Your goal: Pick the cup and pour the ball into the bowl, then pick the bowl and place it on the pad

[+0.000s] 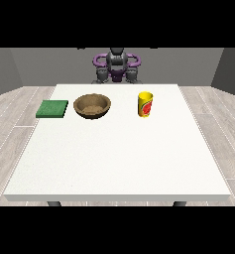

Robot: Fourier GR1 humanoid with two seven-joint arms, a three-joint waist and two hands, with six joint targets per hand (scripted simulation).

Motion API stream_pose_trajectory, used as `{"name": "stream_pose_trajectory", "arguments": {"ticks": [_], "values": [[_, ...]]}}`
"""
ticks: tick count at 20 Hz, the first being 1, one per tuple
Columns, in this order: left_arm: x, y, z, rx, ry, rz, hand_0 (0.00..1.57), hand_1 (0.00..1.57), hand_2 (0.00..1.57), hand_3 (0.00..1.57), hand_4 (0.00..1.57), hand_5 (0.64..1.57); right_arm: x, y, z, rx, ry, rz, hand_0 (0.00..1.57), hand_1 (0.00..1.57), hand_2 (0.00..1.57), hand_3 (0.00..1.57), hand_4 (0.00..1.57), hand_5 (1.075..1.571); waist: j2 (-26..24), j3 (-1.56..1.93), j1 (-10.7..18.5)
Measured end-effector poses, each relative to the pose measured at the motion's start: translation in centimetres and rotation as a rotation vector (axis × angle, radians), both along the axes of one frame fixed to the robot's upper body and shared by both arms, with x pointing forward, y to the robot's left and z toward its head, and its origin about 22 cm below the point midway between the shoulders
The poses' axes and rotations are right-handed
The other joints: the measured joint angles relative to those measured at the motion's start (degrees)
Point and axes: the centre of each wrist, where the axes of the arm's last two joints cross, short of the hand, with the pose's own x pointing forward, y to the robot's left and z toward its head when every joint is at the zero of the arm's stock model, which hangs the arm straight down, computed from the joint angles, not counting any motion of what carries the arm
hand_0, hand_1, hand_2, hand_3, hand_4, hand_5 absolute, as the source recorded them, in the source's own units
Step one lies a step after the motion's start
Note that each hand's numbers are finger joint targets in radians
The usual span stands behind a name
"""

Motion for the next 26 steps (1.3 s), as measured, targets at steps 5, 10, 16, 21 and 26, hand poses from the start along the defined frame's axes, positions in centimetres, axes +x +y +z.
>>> {"name": "stream_pose_trajectory", "arguments": {"ticks": [5, 10, 16, 21, 26], "values": [[-0.8, -1.2, 1.3, -0.168, 0.102, -0.025, 0.0, 0.0, 0.0, 0.0, 0.0, 1.544, -1.0, 5.2, 1.1, 0.07, 0.137, -0.003, 0.0, 0.0, 0.0, 0.0, 0.58, 1.568, -6.2, 0.02, 2.3], [-1.3, -0.8, 2.5, -0.192, 0.084, -0.055, 0.0, 0.0, 0.0, 0.0, 0.0, 1.518, -1.6, 9.8, 3.8, 0.074, 0.135, 0.02, 0.0, 0.0, 0.0, 0.0, 0.3, 1.569, -3.0, 0.06, 0.9], [1.9, -1.0, 6.0, -0.14, -0.14, -0.057, 0.0, 0.0, 0.0, 0.0, 0.0, 1.507, 0.8, 10.5, 7.9, 0.024, -0.067, 0.061, 0.0, 0.0, 0.0, 0.0, 0.0, 1.569, 12.5, 0.09, -2.3], [4.7, 0.6, 9.1, -0.069, -0.319, -0.01, 0.0, 0.0, 0.0, 0.0, 0.0, 1.459, 1.6, 9.8, 9.0, 0.017, -0.214, 0.091, 0.0, 0.0, 0.0, 0.0, 0.0, 1.568, 23.9, 0.13, -5.5], [6.7, 2.7, 8.7, 0.006, -0.412, 0.049, 0.0, 0.0, 0.0, 0.0, 0.0, 1.434, 1.9, 8.5, 11.1, 0.034, -0.317, 0.134, 0.0, 0.0, 0.0, 0.0, 0.0, 1.568, 30.3, 0.11, -8.4]]}}
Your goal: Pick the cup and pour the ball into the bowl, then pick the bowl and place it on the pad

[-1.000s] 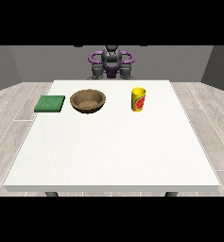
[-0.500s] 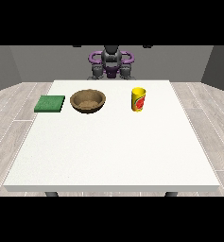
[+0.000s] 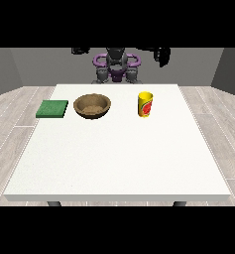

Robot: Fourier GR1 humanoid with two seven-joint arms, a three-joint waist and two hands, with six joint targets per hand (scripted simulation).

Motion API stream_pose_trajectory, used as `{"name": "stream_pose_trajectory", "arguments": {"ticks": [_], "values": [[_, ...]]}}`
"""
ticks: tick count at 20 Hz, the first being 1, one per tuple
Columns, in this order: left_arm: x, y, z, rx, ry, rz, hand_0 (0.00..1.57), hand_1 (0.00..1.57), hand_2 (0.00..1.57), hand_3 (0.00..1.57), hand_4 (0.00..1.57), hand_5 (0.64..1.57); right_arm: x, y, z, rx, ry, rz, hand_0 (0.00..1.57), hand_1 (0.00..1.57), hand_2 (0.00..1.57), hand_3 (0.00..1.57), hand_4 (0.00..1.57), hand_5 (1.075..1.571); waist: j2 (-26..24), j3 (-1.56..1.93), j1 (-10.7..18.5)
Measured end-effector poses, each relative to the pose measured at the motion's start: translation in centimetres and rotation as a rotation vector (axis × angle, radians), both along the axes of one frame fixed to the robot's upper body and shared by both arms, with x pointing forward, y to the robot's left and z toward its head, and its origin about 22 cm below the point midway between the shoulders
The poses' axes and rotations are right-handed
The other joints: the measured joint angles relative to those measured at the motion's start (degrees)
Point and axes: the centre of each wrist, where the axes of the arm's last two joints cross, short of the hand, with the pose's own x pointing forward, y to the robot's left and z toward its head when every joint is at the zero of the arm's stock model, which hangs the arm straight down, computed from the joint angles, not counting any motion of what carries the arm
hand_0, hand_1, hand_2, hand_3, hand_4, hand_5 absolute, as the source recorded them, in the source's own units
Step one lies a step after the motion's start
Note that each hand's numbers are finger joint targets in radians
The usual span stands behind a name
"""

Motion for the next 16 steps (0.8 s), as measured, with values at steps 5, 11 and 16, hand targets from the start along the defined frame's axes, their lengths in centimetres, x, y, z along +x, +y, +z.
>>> {"name": "stream_pose_trajectory", "arguments": {"ticks": [5, 11, 16], "values": [[0.2, 1.5, -5.1, 0.005, -0.009, 0.044, 0.0, 0.0, 0.0, 0.0, 0.0, 1.405, -0.2, -1.8, 1.2, 0.007, -0.058, 0.004, 0.0, 0.0, 0.0, 0.0, 0.0, 1.568, 3.0, -0.02, -1.0], [0.8, 3.0, -10.2, 0.003, 0.02, 0.056, 0.0, 0.0, 0.0, 0.0, 0.0, 1.409, -0.5, -3.3, 1.3, 0.003, -0.062, -0.01, 0.0, 0.0, 0.0, 0.0, 0.0, 1.569, 3.5, -0.01, -1.1], [1.4, 3.1, -13.3, 0.003, 0.068, 0.056, 0.0, 0.0, 0.0, 0.0, 0.0, 1.444, -0.7, -4.8, 1.5, 0.013, -0.031, -0.024, 0.0, 0.0, 0.0, 0.0, 0.0, 1.568, 1.6, -0.01, -1.4]]}}
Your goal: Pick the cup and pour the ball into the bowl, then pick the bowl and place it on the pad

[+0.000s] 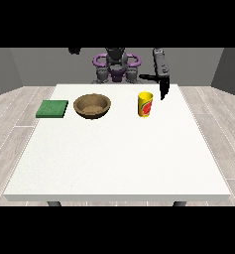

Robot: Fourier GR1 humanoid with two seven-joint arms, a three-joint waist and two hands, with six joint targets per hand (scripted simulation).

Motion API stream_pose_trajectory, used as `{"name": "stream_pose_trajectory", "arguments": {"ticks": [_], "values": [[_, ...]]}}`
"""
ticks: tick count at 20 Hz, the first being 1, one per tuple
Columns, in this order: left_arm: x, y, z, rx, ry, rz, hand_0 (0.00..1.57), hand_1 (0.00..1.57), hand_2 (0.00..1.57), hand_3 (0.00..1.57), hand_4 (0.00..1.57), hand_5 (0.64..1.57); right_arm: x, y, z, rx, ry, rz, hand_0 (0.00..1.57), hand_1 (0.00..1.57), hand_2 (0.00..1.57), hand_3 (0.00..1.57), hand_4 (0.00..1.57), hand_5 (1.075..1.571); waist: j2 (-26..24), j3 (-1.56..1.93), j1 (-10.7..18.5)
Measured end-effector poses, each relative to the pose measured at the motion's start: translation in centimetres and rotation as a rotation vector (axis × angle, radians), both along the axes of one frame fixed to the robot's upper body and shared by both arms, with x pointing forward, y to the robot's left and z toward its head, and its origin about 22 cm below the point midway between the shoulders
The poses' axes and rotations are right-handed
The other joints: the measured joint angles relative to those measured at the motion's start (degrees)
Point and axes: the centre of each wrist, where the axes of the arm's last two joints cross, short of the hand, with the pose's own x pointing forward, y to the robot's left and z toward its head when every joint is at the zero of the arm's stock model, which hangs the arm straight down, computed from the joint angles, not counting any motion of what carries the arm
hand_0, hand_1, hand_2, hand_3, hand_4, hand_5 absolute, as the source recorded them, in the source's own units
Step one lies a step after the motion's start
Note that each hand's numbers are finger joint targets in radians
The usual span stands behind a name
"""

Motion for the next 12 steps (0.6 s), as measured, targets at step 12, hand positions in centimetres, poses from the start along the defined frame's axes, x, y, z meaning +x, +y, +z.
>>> {"name": "stream_pose_trajectory", "arguments": {"ticks": [12], "values": [[0.1, 1.2, -4.9, -0.028, 0.007, 0.063, 0.0, 0.0, 0.0, 0.0, 0.0, 1.435, -1.6, -4.6, 0.7, -0.005, -0.028, 0.024, 0.0, 0.0, 0.0, 0.0, 0.0, 1.567, 1.5, 0.0, -3.6]]}}
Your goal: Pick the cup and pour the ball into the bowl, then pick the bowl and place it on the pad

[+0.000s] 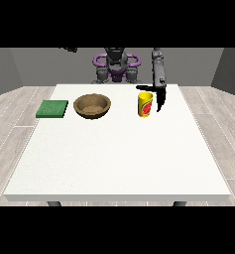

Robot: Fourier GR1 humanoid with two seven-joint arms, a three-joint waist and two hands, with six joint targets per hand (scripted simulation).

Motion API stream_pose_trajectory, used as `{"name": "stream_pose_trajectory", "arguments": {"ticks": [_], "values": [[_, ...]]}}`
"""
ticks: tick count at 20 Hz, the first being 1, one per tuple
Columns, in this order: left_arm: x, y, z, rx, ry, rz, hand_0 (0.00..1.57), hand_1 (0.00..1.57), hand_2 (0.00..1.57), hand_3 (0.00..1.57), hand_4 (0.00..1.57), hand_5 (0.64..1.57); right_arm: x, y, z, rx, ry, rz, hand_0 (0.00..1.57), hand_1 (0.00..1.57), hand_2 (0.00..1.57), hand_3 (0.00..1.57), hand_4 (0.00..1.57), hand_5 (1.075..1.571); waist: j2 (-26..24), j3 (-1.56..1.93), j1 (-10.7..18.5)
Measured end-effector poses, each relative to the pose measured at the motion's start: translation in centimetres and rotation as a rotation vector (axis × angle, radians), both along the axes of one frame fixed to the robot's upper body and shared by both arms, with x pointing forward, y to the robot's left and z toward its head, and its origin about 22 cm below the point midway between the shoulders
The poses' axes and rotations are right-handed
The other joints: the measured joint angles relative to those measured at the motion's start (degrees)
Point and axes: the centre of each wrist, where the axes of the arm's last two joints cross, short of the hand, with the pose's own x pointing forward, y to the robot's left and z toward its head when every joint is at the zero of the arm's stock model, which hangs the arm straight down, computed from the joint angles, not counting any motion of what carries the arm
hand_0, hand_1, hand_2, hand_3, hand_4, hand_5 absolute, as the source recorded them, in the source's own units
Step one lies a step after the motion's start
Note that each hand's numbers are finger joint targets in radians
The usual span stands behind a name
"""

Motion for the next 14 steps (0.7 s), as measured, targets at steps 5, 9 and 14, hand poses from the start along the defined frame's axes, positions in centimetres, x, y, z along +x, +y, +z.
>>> {"name": "stream_pose_trajectory", "arguments": {"ticks": [5, 9, 14], "values": [[0.6, 1.2, -0.4, -0.003, -0.026, 0.044, 0.0, 0.0, 0.0, 0.0, 0.0, 1.409, -1.5, -1.2, 1.3, -0.015, -0.052, 0.019, 0.0, 0.0, 0.0, 0.0, 0.0, 1.567, 2.4, -0.02, -2.4], [0.6, 2.3, -0.4, 0.041, -0.06, 0.094, 1.32, 1.32, 1.57, 1.57, 0.96, 1.53, -2.5, -2.0, 2.6, -0.019, -0.106, 0.039, 0.0, 0.0, 0.0, 0.0, 0.0, 1.562, 4.7, -0.03, -4.4], [0.1, 2.3, -1.1, 0.205, -0.104, 0.182, 1.32, 1.32, 1.57, 1.57, 1.07, 1.487, -2.9, -3.0, 3.4, -0.02, -0.126, 0.041, 0.0, 0.0, 0.0, 0.0, 0.07, 1.562, 5.8, 0.1, -5.4]]}}
